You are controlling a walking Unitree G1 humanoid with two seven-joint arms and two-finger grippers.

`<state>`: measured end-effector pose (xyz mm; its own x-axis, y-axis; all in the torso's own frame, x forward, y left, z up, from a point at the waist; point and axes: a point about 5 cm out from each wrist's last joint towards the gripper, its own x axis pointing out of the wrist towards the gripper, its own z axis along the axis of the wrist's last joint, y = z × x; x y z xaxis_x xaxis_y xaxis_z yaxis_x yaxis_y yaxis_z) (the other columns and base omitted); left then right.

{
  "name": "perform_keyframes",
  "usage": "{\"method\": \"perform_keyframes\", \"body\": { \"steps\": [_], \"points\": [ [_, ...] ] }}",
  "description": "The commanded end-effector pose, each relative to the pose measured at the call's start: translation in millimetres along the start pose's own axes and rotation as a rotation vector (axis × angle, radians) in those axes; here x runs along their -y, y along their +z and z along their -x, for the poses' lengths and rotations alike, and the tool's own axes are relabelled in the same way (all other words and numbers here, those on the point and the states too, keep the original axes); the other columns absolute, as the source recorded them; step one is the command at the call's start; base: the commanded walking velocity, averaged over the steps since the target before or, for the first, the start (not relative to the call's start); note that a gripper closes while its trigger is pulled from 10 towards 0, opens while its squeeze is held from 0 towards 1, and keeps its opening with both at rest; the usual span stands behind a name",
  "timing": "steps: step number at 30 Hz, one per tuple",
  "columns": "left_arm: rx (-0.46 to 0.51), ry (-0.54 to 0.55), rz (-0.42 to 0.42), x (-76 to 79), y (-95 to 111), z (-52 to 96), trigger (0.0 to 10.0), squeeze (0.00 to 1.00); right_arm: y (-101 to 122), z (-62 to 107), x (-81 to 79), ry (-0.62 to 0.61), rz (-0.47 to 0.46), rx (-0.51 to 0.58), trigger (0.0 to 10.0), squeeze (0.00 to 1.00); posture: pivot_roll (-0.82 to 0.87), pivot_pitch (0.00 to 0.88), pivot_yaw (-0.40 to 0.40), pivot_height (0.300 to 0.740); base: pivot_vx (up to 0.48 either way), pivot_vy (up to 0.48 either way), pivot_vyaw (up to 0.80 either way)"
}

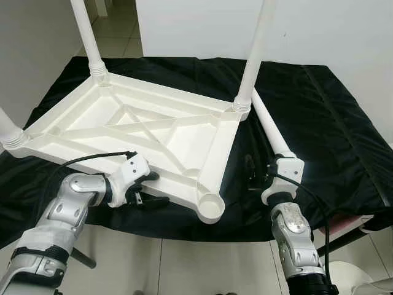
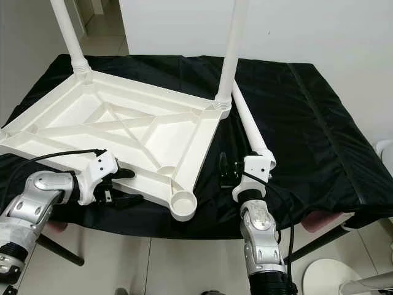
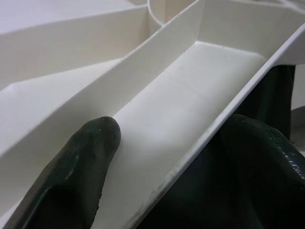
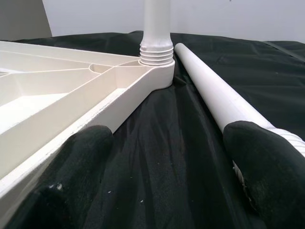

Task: Building children table

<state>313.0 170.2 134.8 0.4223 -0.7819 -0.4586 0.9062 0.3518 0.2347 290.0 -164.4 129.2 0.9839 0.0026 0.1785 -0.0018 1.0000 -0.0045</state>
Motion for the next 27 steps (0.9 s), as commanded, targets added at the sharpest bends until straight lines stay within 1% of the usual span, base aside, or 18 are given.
{"method": "perform_keyframes", "body": {
  "steps": [1,2,3,4,5,11,12,14,15,17,18,19,20,21,22,26,27],
  "points": [
    [-0.009,0.09,-0.014,-7.4,-1.2,1.7,8.4,0.0,-0.7,-0.4,-0.2,-0.006,-0.006,0.0,10.0,0.0,0.0,0.084,0.013,0.74,0.0,0.0,0.0],
    [-0.009,0.09,-0.014,-7.4,-1.2,1.7,8.4,0.0,-0.7,-0.4,-0.2,-0.006,-0.006,0.0,10.0,0.0,0.0,0.084,0.013,0.74,0.0,0.0,0.0],
    [-0.007,0.089,-0.016,-8.3,-0.8,1.8,4.2,0.0,-1.0,-0.3,-0.4,-0.008,-0.007,-0.001,10.0,0.0,0.0,0.084,0.013,0.74,0.0,0.0,0.0],
    [-0.006,0.088,-0.018,-9.2,-0.9,1.8,4.2,0.0,-1.1,-0.2,-0.5,-0.008,-0.008,-0.001,10.0,0.0,0.0,0.086,0.013,0.74,0.0,0.0,0.0],
    [-0.004,0.085,-0.02,-9.4,-0.8,1.8,0.0,0.0,-1.2,-0.1,-0.5,-0.01,-0.009,-0.001,10.0,0.0,0.0,0.086,0.014,0.74,0.0,0.0,0.0],
    [0.009,0.092,-0.032,-9.3,2.1,-0.1,0.0,0.0,-1.0,-0.4,0.0,-0.014,-0.009,-0.001,10.0,0.0,0.0,0.087,0.013,0.74,0.0,0.0,0.0],
    [0.02,0.102,-0.059,-9.3,4.4,-1.2,3.6,0.0,-1.0,-1.0,-0.2,-0.013,-0.01,-0.001,10.0,0.0,0.0,0.085,0.013,0.74,0.0,0.0,0.0],
    [0.024,0.104,-0.067,-9.4,4.8,-1.6,3.6,0.0,-1.1,-1.2,-0.3,-0.013,-0.01,-0.001,10.0,0.0,0.0,0.085,0.013,0.74,0.0,0.0,0.0],
    [0.023,0.095,-0.063,-8.5,4.5,-2.2,2.4,0.0,-1.1,-1.5,-0.7,-0.012,-0.01,-0.001,10.0,0.0,0.0,0.085,0.013,0.74,0.0,0.0,0.0],
    [0.019,0.088,-0.061,-7.6,3.9,-2.7,2.5,0.0,-1.1,-1.6,-1.0,-0.011,-0.01,-0.001,10.0,0.0,0.0,0.085,0.013,0.74,0.0,0.0,0.0],
    [0.019,0.088,-0.058,-7.3,3.3,-3.1,4.4,0.0,-1.1,-1.7,-1.2,-0.01,-0.011,-0.001,10.0,0.0,0.0,0.085,0.014,0.74,0.0,0.0,0.0],
    [0.017,0.095,-0.06,-7.6,2.9,-3.7,4.6,0.0,-1.2,-1.9,-1.3,-0.01,-0.011,-0.001,10.0,0.0,0.0,0.083,0.012,0.74,0.0,0.0,0.0],
    [0.009,0.108,-0.068,-8.4,2.5,-4.3,5.2,0.0,-1.2,-2.0,-1.3,-0.01,-0.011,-0.001,10.0,0.0,0.0,0.084,0.012,0.74,0.0,0.0,0.0],
    [0.002,0.118,-0.084,-9.0,2.4,-5.3,10.0,0.0,-1.1,-2.2,-1.3,-0.01,-0.011,-0.001,10.0,0.0,0.0,0.085,0.011,0.74,0.0,0.0,0.0],
    [-0.002,0.123,-0.097,-9.3,2.4,-6.0,10.0,0.0,-1.0,-2.3,-1.4,-0.011,-0.012,-0.001,10.0,0.0,0.0,0.085,0.011,0.74,0.0,0.0,0.0],
    [0.009,0.137,-0.086,-10.7,3.9,-8.0,10.0,0.0,-0.8,-2.9,-1.6,-0.01,-0.013,0.001,10.0,0.0,0.0,0.084,0.011,0.74,0.0,0.0,0.0],
    [0.034,0.13,-0.064,-10.9,6.6,-8.1,10.0,1.0,-0.6,-3.4,-1.6,-0.01,-0.015,0.003,10.0,0.0,0.0,0.083,0.011,0.74,0.0,0.0,0.0]
  ]
}}
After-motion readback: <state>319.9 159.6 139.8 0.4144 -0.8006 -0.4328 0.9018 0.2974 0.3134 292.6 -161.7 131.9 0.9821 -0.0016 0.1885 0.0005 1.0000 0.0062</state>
